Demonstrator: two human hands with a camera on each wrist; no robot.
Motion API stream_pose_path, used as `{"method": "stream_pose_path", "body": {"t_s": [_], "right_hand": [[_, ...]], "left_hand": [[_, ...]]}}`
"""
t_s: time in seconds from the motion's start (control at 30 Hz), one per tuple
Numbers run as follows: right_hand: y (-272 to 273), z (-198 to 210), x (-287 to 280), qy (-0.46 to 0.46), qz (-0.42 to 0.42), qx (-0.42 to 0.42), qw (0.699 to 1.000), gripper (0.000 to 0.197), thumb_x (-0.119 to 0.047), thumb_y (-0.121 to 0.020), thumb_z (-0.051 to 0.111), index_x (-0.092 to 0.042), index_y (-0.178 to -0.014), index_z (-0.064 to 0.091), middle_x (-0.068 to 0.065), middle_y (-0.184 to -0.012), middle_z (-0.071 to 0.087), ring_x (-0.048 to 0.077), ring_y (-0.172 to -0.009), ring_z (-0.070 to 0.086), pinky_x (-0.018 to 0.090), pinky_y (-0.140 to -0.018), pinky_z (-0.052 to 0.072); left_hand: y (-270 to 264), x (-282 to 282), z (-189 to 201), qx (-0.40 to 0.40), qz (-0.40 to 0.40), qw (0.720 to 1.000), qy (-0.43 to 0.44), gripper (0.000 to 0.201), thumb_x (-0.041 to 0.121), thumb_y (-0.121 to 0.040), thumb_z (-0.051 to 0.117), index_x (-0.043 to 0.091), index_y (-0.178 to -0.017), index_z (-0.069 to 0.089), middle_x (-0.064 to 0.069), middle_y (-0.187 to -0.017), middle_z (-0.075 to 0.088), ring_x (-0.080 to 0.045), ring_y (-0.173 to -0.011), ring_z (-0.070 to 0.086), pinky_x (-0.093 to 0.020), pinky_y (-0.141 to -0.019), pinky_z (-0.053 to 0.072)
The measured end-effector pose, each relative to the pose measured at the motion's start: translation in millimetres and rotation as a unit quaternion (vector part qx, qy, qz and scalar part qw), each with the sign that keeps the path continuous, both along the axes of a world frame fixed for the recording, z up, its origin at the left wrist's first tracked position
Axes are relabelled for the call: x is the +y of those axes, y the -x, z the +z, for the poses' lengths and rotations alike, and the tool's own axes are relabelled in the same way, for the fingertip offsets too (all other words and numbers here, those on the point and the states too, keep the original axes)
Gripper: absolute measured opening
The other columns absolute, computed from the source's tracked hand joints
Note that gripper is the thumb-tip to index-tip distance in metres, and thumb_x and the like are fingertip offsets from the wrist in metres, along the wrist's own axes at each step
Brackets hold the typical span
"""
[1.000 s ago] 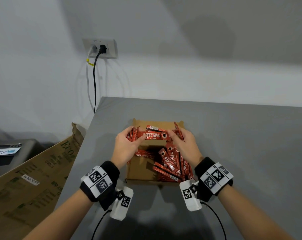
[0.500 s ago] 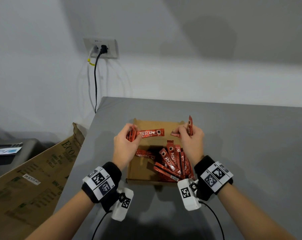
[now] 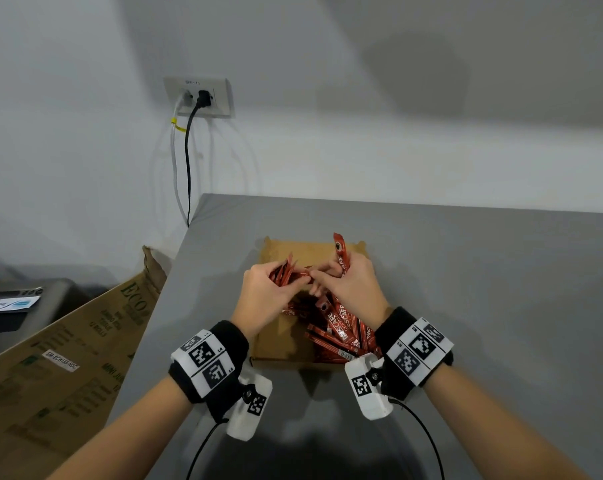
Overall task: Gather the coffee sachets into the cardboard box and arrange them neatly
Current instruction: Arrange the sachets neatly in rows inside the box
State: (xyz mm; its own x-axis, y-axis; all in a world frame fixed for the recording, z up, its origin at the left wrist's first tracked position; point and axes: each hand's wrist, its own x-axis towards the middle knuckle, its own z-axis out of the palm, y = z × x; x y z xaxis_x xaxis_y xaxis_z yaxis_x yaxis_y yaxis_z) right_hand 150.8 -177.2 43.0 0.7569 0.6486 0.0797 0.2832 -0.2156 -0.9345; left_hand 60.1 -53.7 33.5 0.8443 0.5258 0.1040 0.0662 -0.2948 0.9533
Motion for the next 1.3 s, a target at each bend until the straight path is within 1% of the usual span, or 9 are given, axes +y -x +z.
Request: {"method": "stream_pose_path", "body": {"t_s": [0.2,0.33,0.47,0.57,0.77,0.97,1.07,1.17,1.3], "right_hand": [[-5.4,-3.4,-2.3,-0.066,-0.126,-0.032,0.989,0.023,-0.011,-0.089,0.055,0.005,-0.074,0.049,0.012,-0.065,0.059,0.016,-0.052,0.058,0.026,-0.057,0.053],[-18.4,-8.2,-11.1,-0.086,-0.198,-0.041,0.976,0.028,-0.014,-0.088,0.048,-0.017,-0.064,0.034,0.007,-0.062,0.034,0.02,-0.057,0.034,0.034,-0.057,0.037],[-13.5,-12.7,-17.2,-0.043,-0.14,-0.034,0.989,0.015,-0.023,-0.093,0.052,-0.009,-0.089,0.051,-0.001,-0.071,0.048,0.004,-0.057,0.042,0.014,-0.052,0.038],[-9.6,-15.3,-16.6,-0.034,-0.08,-0.003,0.996,0.024,-0.031,-0.089,0.057,-0.013,-0.106,0.055,-0.007,-0.087,0.061,-0.007,-0.072,0.058,0.011,-0.065,0.048],[-3.7,-15.7,-8.9,-0.119,-0.131,-0.007,0.984,0.013,-0.014,-0.08,0.071,-0.014,-0.09,0.063,-0.004,-0.09,0.067,0.0,-0.087,0.063,0.015,-0.081,0.049],[-3.9,-7.0,-9.2,-0.207,-0.138,0.039,0.968,0.016,-0.005,-0.079,0.07,-0.016,-0.083,0.058,-0.003,-0.074,0.065,0.003,-0.067,0.065,0.018,-0.064,0.053],[-2.0,-7.6,-5.7,-0.189,-0.114,0.029,0.975,0.018,-0.015,-0.086,0.063,-0.013,-0.069,0.055,-0.001,-0.051,0.051,0.007,-0.04,0.048,0.016,-0.044,0.041],[-1.3,-11.9,-4.8,-0.173,-0.107,-0.012,0.979,0.037,-0.023,-0.094,0.051,-0.008,-0.06,0.049,-0.001,-0.042,0.043,0.011,-0.034,0.039,0.02,-0.041,0.034],[-13.9,-11.1,-8.7,-0.212,-0.18,0.01,0.96,0.027,-0.021,-0.101,0.036,-0.013,-0.087,0.058,-0.007,-0.044,0.043,0.006,-0.036,0.039,0.018,-0.038,0.034]], "left_hand": [[-0.5,-0.5,3.2,-0.005,0.03,0.999,0.018,0.014,0.02,-0.083,0.068,0.012,-0.073,0.066,0.01,-0.052,0.053,-0.005,-0.044,0.043,-0.02,-0.048,0.035],[1.4,0.0,4.7,-0.019,0.049,0.998,0.032,0.016,0.022,-0.085,0.066,0.02,-0.069,0.062,0.011,-0.049,0.053,-0.003,-0.044,0.045,-0.02,-0.049,0.038],[1.3,1.4,6.4,-0.031,0.07,0.995,0.059,0.021,0.023,-0.087,0.063,0.023,-0.066,0.059,0.012,-0.044,0.054,-0.001,-0.041,0.047,-0.015,-0.048,0.039],[0.6,1.0,8.3,-0.049,0.082,0.992,0.081,0.026,0.02,-0.089,0.061,0.023,-0.063,0.056,0.013,-0.043,0.054,0.0,-0.041,0.05,-0.011,-0.048,0.039],[0.6,-5.7,7.1,-0.037,0.085,0.993,0.076,0.02,0.022,-0.086,0.064,0.021,-0.067,0.059,0.012,-0.042,0.054,-0.001,-0.037,0.046,-0.012,-0.042,0.039],[1.9,-8.5,4.3,-0.014,0.034,0.998,0.042,0.011,0.021,-0.082,0.069,0.016,-0.074,0.064,0.013,-0.046,0.055,0.001,-0.04,0.049,-0.009,-0.043,0.036],[1.7,-16.1,2.0,0.004,-0.013,0.999,0.034,0.01,0.021,-0.08,0.071,0.012,-0.082,0.068,0.013,-0.052,0.059,0.003,-0.044,0.053,-0.01,-0.045,0.038],[0.7,-18.1,0.5,0.01,-0.036,0.999,0.031,0.02,0.023,-0.078,0.072,0.007,-0.09,0.07,0.008,-0.068,0.066,0.003,-0.053,0.059,-0.01,-0.049,0.041],[1.6,-9.1,1.6,0.011,-0.012,1.0,0.019,0.01,0.02,-0.083,0.067,0.011,-0.087,0.069,0.013,-0.063,0.061,0.004,-0.049,0.054,-0.009,-0.049,0.039]]}}
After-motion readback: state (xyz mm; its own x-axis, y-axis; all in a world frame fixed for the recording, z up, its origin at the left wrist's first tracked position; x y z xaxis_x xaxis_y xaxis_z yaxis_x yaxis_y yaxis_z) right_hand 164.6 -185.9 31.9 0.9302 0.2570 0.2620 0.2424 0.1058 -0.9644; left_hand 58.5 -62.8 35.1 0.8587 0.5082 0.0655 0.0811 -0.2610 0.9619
